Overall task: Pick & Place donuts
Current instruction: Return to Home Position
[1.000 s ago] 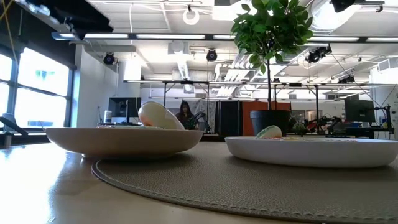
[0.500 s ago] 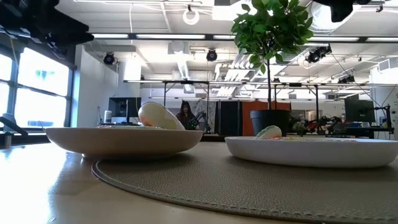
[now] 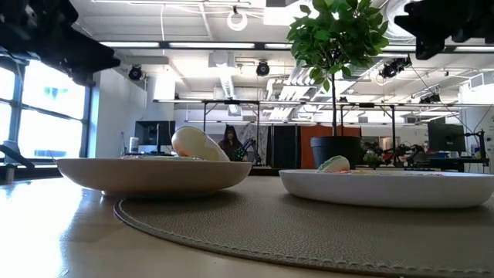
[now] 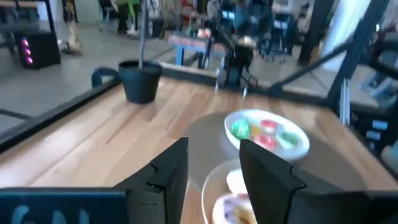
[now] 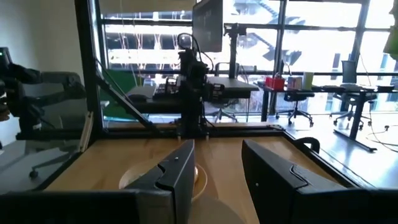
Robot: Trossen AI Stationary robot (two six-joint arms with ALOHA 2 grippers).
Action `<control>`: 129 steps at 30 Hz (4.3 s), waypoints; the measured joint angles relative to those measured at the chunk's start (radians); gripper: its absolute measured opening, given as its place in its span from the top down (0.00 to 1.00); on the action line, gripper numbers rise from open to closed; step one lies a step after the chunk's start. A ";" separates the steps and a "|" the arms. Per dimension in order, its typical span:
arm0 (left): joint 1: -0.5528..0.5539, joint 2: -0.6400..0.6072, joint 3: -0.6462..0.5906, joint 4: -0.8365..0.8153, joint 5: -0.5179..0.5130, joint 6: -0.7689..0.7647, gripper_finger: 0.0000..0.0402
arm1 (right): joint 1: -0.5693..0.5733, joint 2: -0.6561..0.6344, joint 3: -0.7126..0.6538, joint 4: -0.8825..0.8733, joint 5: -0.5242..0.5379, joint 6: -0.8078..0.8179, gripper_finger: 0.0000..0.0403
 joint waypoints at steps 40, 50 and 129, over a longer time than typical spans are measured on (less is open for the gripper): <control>0.000 0.000 0.000 -0.146 0.005 0.007 0.65 | 0.000 -0.149 -0.186 0.110 -0.022 -0.012 0.68; 0.000 0.000 0.000 -0.145 0.005 0.007 0.65 | 0.000 -0.149 -0.186 0.110 -0.024 -0.014 0.68; 0.000 0.000 0.000 -0.145 0.005 0.007 0.65 | 0.000 -0.148 -0.187 0.109 -0.024 -0.013 0.68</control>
